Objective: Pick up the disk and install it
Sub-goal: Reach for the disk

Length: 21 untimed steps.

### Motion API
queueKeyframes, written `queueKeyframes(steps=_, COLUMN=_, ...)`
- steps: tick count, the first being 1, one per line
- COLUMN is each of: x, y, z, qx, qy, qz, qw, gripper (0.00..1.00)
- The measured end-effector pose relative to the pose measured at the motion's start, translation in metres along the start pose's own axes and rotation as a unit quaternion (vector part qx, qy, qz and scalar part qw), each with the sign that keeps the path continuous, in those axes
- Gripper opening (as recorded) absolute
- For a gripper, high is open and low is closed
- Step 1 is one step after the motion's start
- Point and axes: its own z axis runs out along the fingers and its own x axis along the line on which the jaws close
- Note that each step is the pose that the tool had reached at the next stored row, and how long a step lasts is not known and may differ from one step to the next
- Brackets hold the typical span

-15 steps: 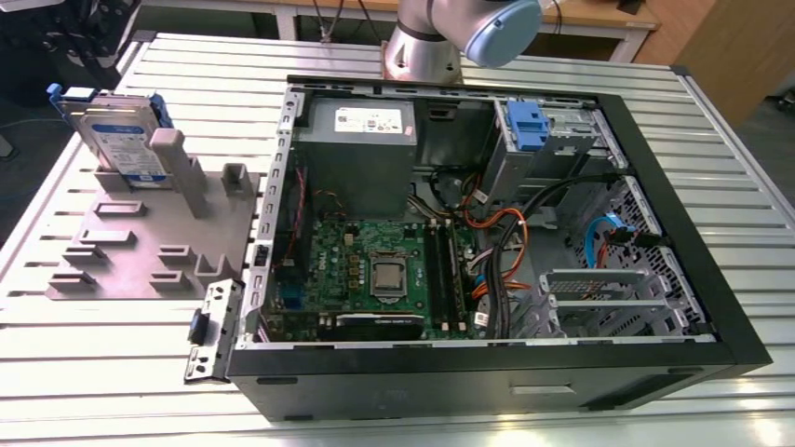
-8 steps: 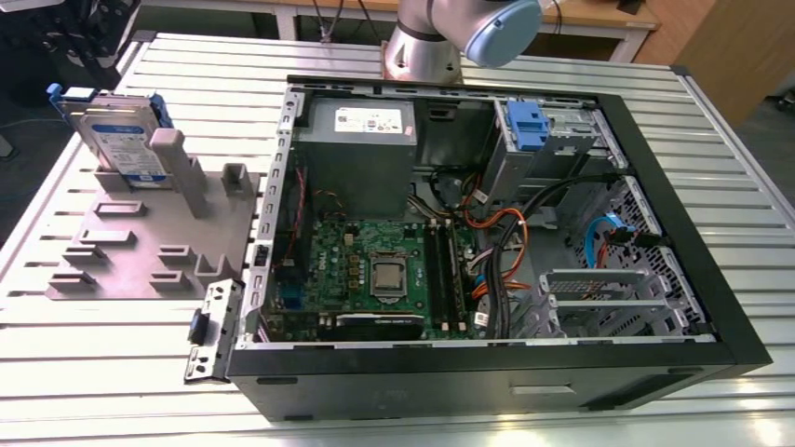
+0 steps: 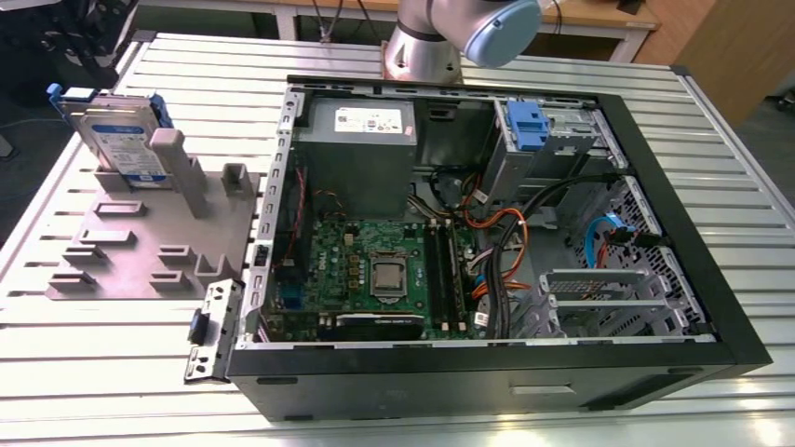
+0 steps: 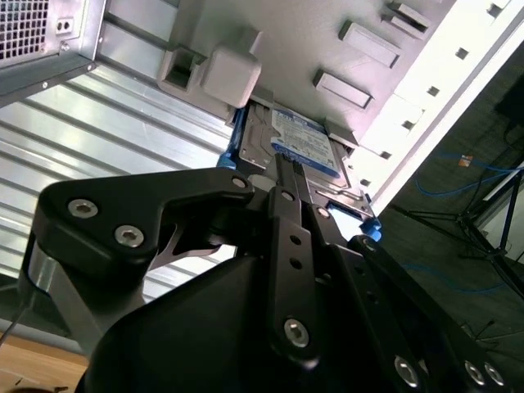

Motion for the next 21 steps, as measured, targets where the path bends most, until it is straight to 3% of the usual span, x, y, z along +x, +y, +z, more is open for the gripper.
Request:
queueKeyframes(steps=6, x=0.0180, y=0.0068, z=0.0043, qx=-0.0001, qy=0.0005, qz=0.000, qw=1.00000, gripper=0.11)
queueKeyframes(steps=18, x=0.0505, y=0.0231, z=0.0173, qx=0.0005, qy=0.0058, qz=0.000, qw=0.99998, gripper=0.11)
queueKeyframes(steps=21, x=0.0567, y=0.0241, z=0.0195, qx=0.0005, qy=0.0065, qz=0.000, qw=0.99998, gripper=0.11)
